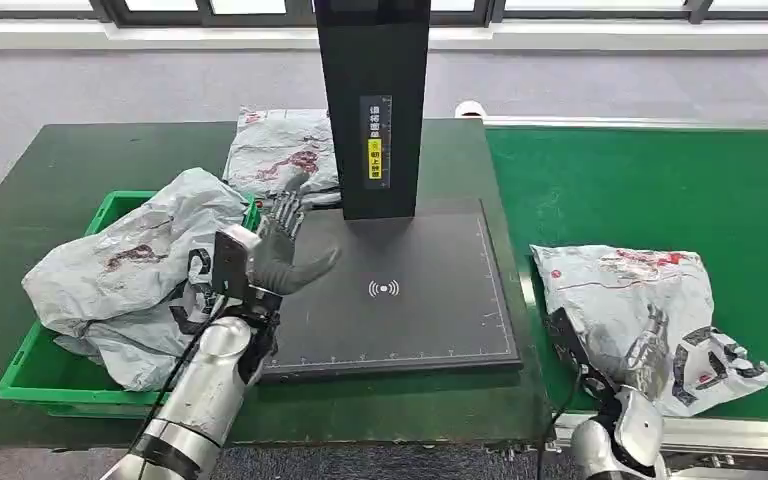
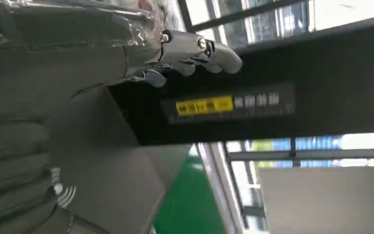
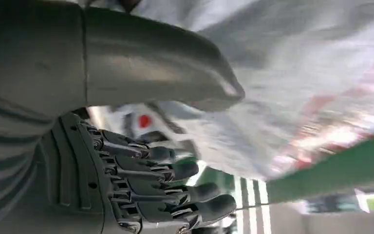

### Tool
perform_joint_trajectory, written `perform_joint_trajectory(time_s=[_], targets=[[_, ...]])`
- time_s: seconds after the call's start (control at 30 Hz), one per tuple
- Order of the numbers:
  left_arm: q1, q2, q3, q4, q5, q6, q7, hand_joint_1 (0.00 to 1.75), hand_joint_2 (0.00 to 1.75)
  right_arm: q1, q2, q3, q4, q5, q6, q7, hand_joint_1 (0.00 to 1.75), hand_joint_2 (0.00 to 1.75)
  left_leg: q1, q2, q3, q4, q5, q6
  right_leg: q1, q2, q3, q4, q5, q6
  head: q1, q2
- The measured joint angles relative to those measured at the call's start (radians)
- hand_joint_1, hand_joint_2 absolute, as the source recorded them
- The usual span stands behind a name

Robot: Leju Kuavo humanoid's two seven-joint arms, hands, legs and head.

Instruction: Moved the parcel from conveyor to table for the left to box.

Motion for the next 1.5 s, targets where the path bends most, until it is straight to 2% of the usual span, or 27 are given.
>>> perform_joint_trajectory(time_s=[0.33,0.37,0.53,0.63,0.8,1.5], targets=[[-0.004,-0.018,-0.068,0.067,-0.059,0.055,-0.030,0.00,1.75,-0.031,-0.086,-0.062,0.223,0.130,0.073,0.089,0.00,1.75,-0.001,0.002,-0.001,0.000,0.000,0.002,0.001,0.000,-0.001,0.000,0.000,0.000,0.000,0.000],[-0.004,-0.018,-0.068,0.071,-0.063,0.058,-0.032,0.00,1.75,-0.033,-0.094,-0.068,0.256,0.133,0.068,0.087,1.75,1.75,-0.001,0.002,-0.001,0.000,0.000,0.002,0.001,0.000,-0.001,0.000,0.000,0.000,0.000,0.000],[-0.004,-0.018,-0.068,0.086,-0.076,0.060,-0.039,0.00,1.75,-0.068,-0.117,-0.079,0.373,0.137,0.117,0.079,1.75,1.75,0.000,0.003,0.000,0.000,0.000,0.002,0.001,0.001,-0.001,0.000,0.000,0.000,0.000,0.000],[-0.002,-0.014,-0.068,0.086,-0.079,0.059,-0.040,0.00,1.75,-0.137,-0.132,-0.089,0.479,0.124,0.138,0.039,1.75,1.75,0.000,0.007,0.002,0.000,0.000,0.002,0.002,0.004,0.001,-0.001,0.001,0.001,0.000,0.000],[0.002,-0.009,-0.068,0.086,-0.080,0.055,-0.040,0.00,1.75,-0.205,-0.147,-0.104,0.581,0.123,0.137,0.030,1.75,1.75,0.002,0.007,0.002,0.001,0.001,0.007,0.001,0.004,0.004,-0.003,0.003,0.005,0.000,0.000],[0.009,-0.003,-0.068,0.085,-0.081,0.054,-0.040,0.00,1.75,-0.241,-0.156,-0.126,0.655,0.121,0.137,0.029,1.75,1.75,0.002,0.007,0.002,0.003,0.002,0.009,0.001,0.003,0.006,-0.004,0.005,0.008,0.000,0.000]])
